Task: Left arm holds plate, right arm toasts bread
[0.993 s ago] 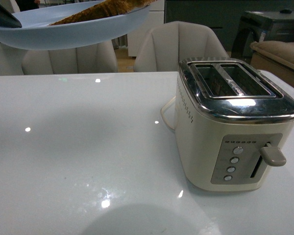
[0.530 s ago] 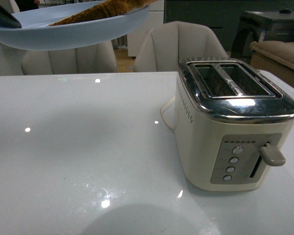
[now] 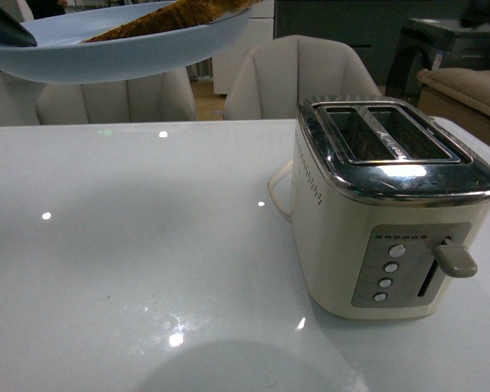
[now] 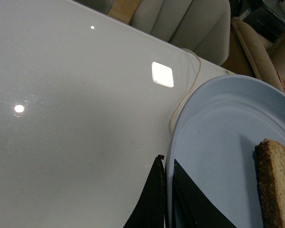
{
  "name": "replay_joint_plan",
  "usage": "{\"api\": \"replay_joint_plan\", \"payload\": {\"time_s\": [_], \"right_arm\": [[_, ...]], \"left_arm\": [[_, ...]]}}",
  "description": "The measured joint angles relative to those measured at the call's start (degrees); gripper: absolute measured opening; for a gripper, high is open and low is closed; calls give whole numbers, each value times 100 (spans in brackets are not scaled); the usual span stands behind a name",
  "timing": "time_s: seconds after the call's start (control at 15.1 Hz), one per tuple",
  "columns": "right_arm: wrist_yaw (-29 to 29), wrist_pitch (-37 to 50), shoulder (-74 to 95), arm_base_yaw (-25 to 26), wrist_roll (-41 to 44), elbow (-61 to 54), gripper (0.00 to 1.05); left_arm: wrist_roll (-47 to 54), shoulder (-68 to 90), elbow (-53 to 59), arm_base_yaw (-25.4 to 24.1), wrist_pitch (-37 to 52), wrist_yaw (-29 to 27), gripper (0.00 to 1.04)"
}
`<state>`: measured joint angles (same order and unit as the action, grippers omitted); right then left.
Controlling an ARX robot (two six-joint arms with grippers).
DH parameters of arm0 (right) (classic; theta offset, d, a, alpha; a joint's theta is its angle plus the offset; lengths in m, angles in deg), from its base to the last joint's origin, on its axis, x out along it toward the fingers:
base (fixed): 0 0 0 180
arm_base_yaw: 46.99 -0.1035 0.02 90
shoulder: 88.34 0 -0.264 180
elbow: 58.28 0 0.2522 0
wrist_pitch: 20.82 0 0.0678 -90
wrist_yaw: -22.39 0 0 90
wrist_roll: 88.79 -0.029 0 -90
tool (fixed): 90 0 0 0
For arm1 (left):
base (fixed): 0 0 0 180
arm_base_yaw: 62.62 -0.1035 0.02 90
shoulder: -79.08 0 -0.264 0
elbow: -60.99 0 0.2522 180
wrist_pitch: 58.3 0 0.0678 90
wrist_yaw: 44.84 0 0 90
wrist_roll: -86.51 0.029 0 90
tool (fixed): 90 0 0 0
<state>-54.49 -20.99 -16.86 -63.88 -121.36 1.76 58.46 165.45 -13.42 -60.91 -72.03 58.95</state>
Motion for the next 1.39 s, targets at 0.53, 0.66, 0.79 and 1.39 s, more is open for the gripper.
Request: {"api": "replay_joint_plan", "payload": {"time_s": [0.53, 0.66, 0.79, 1.39], "right_arm": [[1088, 140, 553, -122, -1746, 448, 98], [1158, 46, 671, -160, -2127, 592, 98], [1191, 22, 809, -203, -2385, 723, 98], [737, -903, 1521, -739, -2601, 1635, 80]], "left_arm": [[0, 0, 0, -2, 0, 0, 3], [2, 0, 0, -2, 0, 0, 3], [0, 0, 0, 0, 0, 0, 3], [0, 0, 0, 0, 0, 0, 3]]}}
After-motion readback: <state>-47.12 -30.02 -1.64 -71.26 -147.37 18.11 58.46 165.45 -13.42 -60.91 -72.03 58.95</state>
